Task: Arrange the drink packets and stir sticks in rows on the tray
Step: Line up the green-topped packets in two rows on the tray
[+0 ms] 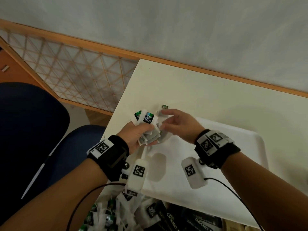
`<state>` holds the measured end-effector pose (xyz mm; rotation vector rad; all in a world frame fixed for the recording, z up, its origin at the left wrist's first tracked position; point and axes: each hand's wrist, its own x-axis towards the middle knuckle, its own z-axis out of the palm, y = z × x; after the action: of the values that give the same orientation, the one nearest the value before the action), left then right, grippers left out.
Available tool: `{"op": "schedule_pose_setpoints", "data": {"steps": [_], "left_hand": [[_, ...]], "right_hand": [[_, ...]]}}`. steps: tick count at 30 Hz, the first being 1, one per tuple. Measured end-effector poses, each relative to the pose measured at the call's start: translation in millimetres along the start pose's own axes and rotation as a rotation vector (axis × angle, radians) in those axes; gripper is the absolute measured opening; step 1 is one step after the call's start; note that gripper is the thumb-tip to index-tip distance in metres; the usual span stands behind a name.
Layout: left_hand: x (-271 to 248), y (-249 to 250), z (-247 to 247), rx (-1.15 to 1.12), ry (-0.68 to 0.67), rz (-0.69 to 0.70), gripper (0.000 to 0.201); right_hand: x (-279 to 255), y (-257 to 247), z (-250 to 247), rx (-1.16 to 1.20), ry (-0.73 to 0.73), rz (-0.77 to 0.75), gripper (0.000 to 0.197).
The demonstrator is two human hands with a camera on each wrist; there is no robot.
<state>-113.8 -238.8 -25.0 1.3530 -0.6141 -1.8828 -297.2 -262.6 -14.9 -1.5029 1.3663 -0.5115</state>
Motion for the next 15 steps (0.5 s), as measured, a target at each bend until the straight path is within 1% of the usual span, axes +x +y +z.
{"op": "schedule_pose_setpoints", "data": {"steps": [1, 2, 3, 5, 6, 8, 9, 11, 13, 15], "left_hand": [[1, -1, 1, 0.003, -0.009, -0.005, 0.024], [1, -2, 1, 0.007, -0.018, -0.001, 0.027], [1, -2, 2, 0.01, -0.025, 0.01, 0.025], [2, -3, 0, 0.019, -0.019, 0.033, 0.011], [2, -3, 0, 0.022, -0.016, 0.04, 0.003], [2, -4, -1, 0.025, -0.026, 0.054, 0.014], [3, -4, -1, 0.021, -0.033, 0.051, 0.014], [1, -4, 1, 0.017, -0.036, 0.05, 0.005], [0, -4, 2, 0.016, -0.031, 0.049, 0.02], [-1, -3, 3, 0.016, -0.038, 0.058, 0.023]], "right_hand": [[-4, 2, 4, 0.019, -0.022, 0.002, 0.045], [-7, 4, 6, 0.03, -0.015, 0.003, 0.05], [-9, 5, 6, 0.041, 0.006, 0.009, 0.052], [-13, 7, 3, 0.057, 0.04, 0.028, 0.051], [-14, 7, 0, 0.071, 0.044, 0.043, 0.049], [-16, 9, -3, 0.113, 0.02, 0.08, 0.046], [-17, 9, -4, 0.121, -0.006, 0.093, 0.044], [-19, 8, -2, 0.1, -0.041, 0.09, 0.037], [-20, 8, 1, 0.106, -0.019, 0.058, 0.025], [-18, 8, 1, 0.096, 0.056, 0.047, 0.014]]}}
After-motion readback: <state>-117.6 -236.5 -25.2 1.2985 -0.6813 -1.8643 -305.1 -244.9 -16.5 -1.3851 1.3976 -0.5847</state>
